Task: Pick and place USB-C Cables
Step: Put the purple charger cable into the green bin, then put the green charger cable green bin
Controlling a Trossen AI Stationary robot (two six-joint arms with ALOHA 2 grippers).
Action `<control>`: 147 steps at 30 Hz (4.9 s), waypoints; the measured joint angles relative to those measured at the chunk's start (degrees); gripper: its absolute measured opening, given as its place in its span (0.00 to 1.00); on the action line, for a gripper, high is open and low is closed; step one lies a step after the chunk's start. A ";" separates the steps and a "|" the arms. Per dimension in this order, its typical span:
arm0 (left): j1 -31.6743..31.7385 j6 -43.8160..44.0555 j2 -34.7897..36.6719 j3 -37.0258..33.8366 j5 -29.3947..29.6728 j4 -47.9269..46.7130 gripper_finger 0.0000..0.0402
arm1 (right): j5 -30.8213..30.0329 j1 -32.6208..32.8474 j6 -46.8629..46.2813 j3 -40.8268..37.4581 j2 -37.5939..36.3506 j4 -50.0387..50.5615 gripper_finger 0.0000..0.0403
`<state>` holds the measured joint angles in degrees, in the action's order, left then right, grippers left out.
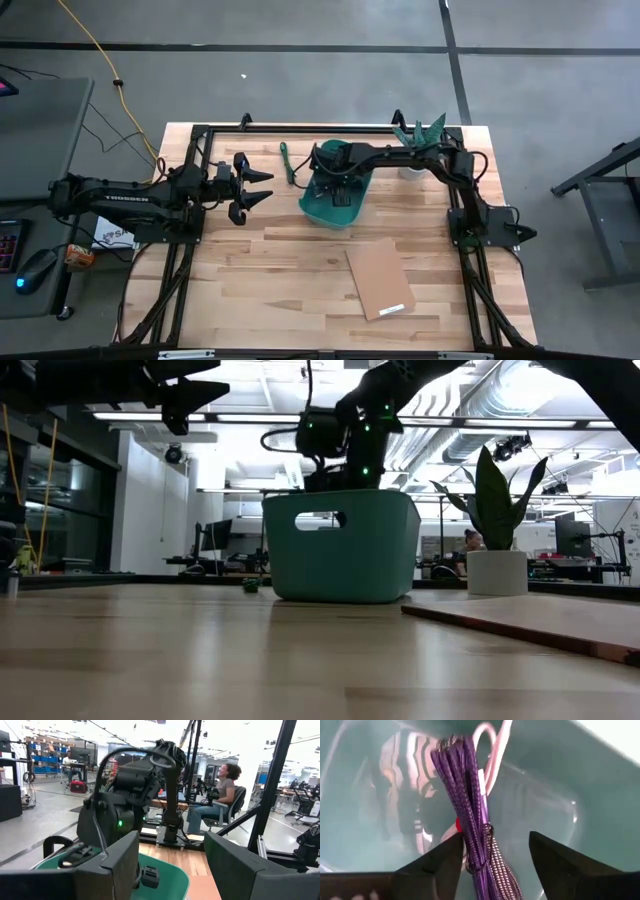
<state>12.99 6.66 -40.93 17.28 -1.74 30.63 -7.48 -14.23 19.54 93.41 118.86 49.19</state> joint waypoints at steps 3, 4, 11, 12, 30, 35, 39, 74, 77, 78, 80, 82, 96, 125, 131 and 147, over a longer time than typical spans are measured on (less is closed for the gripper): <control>0.00 0.06 0.00 0.00 0.00 -0.06 0.51 | -0.01 -0.04 -0.01 1.61 -1.05 2.53 0.57; 0.00 0.08 0.00 0.00 0.00 -0.24 0.51 | -0.01 -0.04 -0.01 2.10 -1.57 3.36 0.57; -0.01 0.15 0.00 -0.02 0.00 -1.05 0.51 | 3.16 -0.77 -1.70 -0.98 -10.01 6.06 0.56; -0.01 0.15 0.00 -0.02 0.00 -1.11 0.51 | 4.42 -1.10 -2.32 -2.63 -11.86 5.29 0.56; 0.11 -1.23 0.00 -0.02 1.03 -0.86 0.51 | 12.06 0.86 -9.45 -54.65 -53.13 -70.19 0.56; 0.11 -1.06 0.00 -0.02 1.01 -0.92 0.51 | 12.06 1.56 -10.50 -59.56 -55.58 -78.98 0.56; 0.11 -1.03 0.00 -0.02 0.99 -0.92 0.51 | 12.03 1.54 -9.65 -59.87 -55.53 -79.07 0.56; 4.94 25.26 -39.28 18.38 43.20 -23.08 0.47 | 12.01 1.54 -11.84 -59.87 -55.49 -79.02 0.56; 7.03 27.13 -44.24 19.63 39.65 -21.37 0.47 | 12.01 1.54 -12.00 -59.87 -55.49 -78.94 0.56; 7.70 27.32 -45.59 20.17 39.37 -21.57 0.47 | 12.01 1.54 -11.96 -59.87 -55.49 -78.91 0.56; 9.00 27.66 -47.67 20.81 39.39 -22.03 0.47 | 12.01 1.54 -12.00 -59.87 -55.49 -78.88 0.56; 10.22 28.56 -49.07 21.03 39.27 -22.29 0.47 | 12.01 1.54 -12.03 -59.87 -55.49 -78.86 0.56; 17.80 34.99 -54.49 21.16 29.14 -23.54 0.47 | 11.99 1.54 -12.01 -59.85 -55.49 -79.02 0.56; 22.16 34.62 -65.74 35.69 26.96 -42.58 0.47 | 11.99 1.54 -12.09 -59.85 -55.49 -78.84 0.56; 22.23 31.14 -64.21 35.69 27.04 -48.40 0.37 | 11.99 1.53 -12.09 -59.85 -55.49 -78.67 0.56; 23.82 20.77 -59.45 31.59 27.01 -51.44 0.01 | 11.99 1.54 -12.09 -59.85 -55.49 -78.38 0.56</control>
<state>36.82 27.43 -100.37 48.86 25.27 -20.81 4.51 -12.69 7.44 33.56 63.37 -29.19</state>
